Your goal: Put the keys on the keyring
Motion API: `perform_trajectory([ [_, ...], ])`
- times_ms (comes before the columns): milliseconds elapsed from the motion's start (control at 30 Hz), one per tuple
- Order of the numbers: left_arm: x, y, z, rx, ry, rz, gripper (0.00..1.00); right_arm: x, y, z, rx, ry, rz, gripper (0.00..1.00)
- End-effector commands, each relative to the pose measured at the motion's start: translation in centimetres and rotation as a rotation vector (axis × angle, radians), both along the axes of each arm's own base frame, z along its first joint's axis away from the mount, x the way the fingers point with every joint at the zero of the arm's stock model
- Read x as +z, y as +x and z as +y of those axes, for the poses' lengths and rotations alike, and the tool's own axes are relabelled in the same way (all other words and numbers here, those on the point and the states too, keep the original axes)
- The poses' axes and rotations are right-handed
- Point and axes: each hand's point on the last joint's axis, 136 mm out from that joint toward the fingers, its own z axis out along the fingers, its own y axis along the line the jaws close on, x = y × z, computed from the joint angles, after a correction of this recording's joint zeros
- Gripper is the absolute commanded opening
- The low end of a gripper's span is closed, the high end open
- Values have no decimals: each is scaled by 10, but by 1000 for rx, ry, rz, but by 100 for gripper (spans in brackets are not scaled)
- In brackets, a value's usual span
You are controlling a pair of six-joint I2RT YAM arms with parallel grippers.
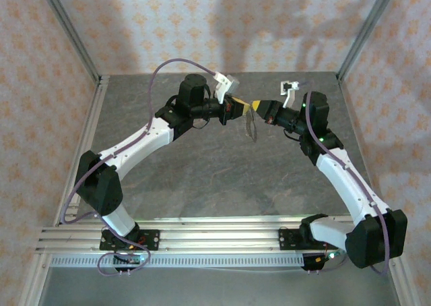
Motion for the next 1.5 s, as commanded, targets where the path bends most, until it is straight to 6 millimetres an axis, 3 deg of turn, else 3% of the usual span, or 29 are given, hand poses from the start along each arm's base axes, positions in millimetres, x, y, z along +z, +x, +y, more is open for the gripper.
perform_trajectory([
  [0,53,-14,0,-28,-73,-141,0,0,-2,-3,-10,-11,-15,0],
  [267,53,-11,1,-11,-75,-140,0,9,-9,-1,14,5,-28,0],
  [1067,69,-12,5,13,-112,-166,0,-26,-1,-10,-33,-29,53,0],
  [1133,66,-11,5,17,-103,-163,0,-28,2,-18,-71,-39,67,26],
  [1200,66,-11,5,20,-100,-163,0,-26,5,-29,-118,-39,69,41],
  [1267,65,-11,5,20,-98,-160,0,-22,6,-36,-149,-40,65,48],
  [1467,62,-10,6,26,-88,-158,0,-2,-1,-36,-144,1,38,56],
])
